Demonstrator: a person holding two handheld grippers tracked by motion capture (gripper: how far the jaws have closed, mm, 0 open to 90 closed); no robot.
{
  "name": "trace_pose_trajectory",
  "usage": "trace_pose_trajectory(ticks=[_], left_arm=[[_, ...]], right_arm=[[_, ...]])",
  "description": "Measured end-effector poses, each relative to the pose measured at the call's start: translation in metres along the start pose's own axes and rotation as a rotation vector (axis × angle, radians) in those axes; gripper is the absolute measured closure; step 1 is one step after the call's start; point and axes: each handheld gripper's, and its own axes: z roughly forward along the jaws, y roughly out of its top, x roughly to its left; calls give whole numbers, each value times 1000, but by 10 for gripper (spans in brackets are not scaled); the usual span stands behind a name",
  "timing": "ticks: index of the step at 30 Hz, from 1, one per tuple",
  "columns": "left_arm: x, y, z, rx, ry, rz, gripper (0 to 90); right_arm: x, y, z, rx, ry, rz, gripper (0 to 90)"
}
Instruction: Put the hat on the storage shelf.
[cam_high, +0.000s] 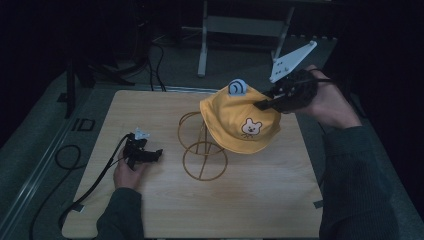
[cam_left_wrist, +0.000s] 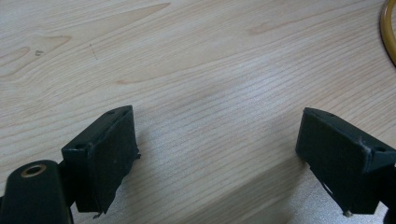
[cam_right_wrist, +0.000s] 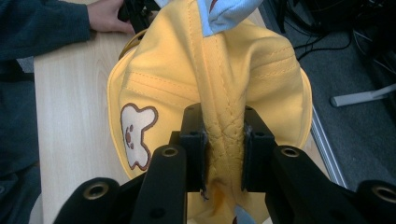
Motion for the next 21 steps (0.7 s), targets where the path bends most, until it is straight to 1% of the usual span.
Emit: trace_pose_trajectory(ticks=[3, 7, 21], left_arm=[[0, 0, 0, 0, 0, 0, 123], [0, 0, 0, -1, 0, -2, 123], [0, 0, 0, -1, 0, -2, 123]], right_arm=[[0, 5, 2, -5, -2, -2, 750], [1, 11, 6, -12, 6, -11, 750], [4, 33, 16, -13, 23, -37, 749]])
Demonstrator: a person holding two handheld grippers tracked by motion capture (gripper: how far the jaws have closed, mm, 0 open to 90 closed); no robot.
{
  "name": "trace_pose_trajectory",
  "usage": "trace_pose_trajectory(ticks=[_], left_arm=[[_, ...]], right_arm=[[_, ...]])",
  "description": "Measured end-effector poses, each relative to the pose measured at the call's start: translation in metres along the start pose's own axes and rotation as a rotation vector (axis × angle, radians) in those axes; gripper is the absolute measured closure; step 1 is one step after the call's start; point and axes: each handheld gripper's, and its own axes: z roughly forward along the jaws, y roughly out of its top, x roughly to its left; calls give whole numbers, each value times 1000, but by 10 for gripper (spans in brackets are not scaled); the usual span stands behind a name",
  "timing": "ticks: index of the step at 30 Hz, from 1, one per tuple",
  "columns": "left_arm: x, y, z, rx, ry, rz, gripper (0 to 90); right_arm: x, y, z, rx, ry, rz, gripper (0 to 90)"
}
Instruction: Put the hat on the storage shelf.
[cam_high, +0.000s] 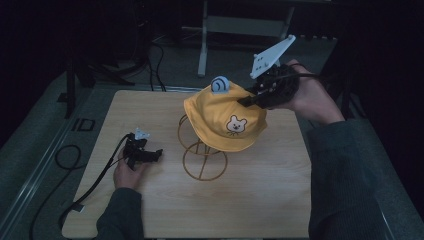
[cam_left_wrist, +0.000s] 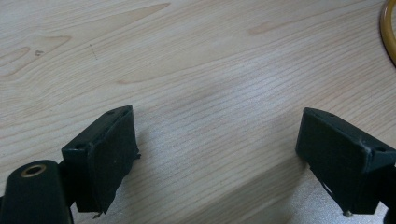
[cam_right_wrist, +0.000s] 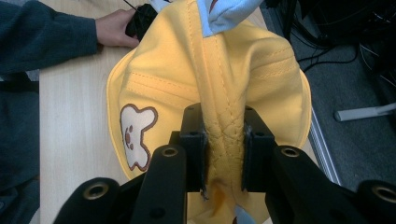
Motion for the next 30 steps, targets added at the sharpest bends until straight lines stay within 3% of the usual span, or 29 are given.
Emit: trace_pose_trajectory(ticks=[16, 30], left_arm=[[0, 0, 0, 0, 0, 0, 123], [0, 0, 0, 1, 0, 1, 123]], right_arm=[[0, 15, 17, -5, 18, -21, 749], [-2, 32, 30, 25, 33, -32, 749]])
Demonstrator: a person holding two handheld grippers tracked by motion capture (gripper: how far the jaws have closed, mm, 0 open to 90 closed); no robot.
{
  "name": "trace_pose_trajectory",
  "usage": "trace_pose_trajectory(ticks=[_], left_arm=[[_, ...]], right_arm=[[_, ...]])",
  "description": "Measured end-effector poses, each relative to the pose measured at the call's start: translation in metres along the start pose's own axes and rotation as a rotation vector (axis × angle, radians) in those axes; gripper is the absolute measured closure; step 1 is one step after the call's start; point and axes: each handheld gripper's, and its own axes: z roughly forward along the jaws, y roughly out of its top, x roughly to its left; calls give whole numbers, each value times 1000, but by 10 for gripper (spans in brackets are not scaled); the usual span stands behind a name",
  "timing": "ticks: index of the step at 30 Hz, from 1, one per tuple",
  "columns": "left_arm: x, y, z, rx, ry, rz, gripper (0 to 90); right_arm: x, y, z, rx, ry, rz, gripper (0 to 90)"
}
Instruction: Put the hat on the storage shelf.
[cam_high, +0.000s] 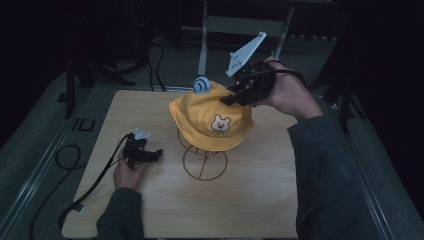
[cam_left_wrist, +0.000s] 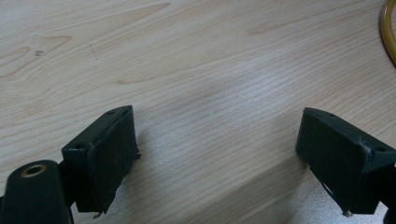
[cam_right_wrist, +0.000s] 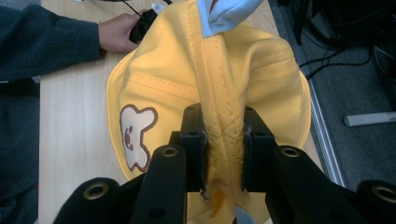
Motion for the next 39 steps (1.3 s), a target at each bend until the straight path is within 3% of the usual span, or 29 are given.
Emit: trace_pose_trajectory(ticks=[11, 22, 29, 39], left_arm=[[0, 0, 0, 0, 0, 0, 124], [0, 0, 0, 0, 0, 1, 125], [0, 0, 0, 2, -2, 0, 125], [0, 0, 0, -1, -1, 2, 126]], right_arm=[[-3, 10, 18, 60, 22, 3, 748], [-6, 25, 38, 87, 29, 4, 739], [-6, 30, 57, 127, 46, 1, 738], [-3, 32, 70, 161, 53, -1, 736]])
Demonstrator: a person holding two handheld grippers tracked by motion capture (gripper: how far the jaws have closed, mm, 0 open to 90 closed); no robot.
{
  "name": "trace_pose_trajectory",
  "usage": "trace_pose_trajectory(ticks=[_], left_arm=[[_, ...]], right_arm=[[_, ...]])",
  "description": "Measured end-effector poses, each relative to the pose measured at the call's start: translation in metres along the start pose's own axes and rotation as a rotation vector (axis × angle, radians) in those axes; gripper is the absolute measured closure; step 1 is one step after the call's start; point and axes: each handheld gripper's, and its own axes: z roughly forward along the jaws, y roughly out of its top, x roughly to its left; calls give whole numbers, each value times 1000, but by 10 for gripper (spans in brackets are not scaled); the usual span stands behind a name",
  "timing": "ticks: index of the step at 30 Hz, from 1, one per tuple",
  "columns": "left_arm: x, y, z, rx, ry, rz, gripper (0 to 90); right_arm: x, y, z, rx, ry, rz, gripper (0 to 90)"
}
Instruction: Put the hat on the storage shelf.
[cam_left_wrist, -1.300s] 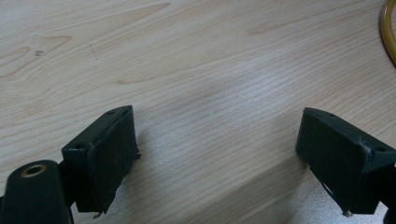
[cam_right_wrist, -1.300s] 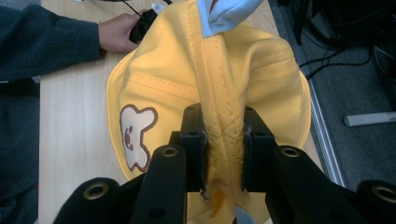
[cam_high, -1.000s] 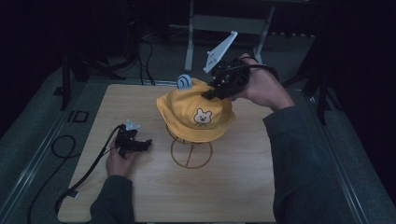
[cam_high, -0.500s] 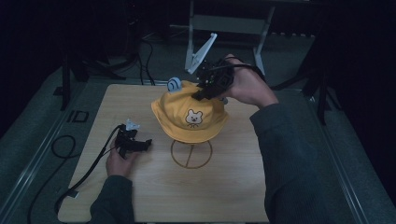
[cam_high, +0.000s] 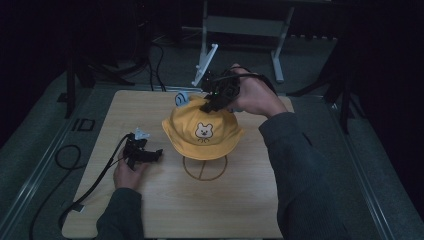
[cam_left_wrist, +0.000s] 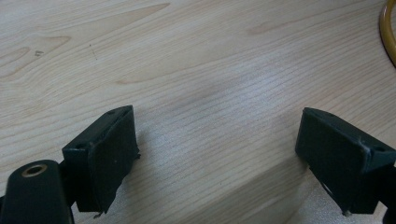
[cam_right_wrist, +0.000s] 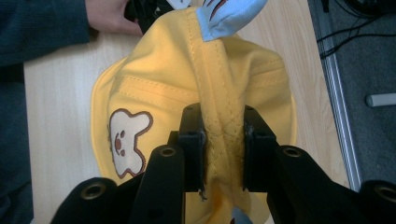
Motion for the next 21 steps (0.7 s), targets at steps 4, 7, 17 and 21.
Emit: trace_pose_trajectory(ticks=[4, 7, 17, 21], left_arm=[[0, 0, 0, 0, 0, 0, 127], [0, 0, 0, -1, 0, 0, 128], [0, 0, 0, -1, 0, 0, 128], [0, 0, 0, -1, 0, 0, 128]], right_arm=[[1, 0, 3, 4, -15, -1, 665], [3, 0, 6, 18, -14, -10, 590], [5, -5, 0, -1, -17, -10, 722], [5, -7, 0, -2, -5, -10, 719]])
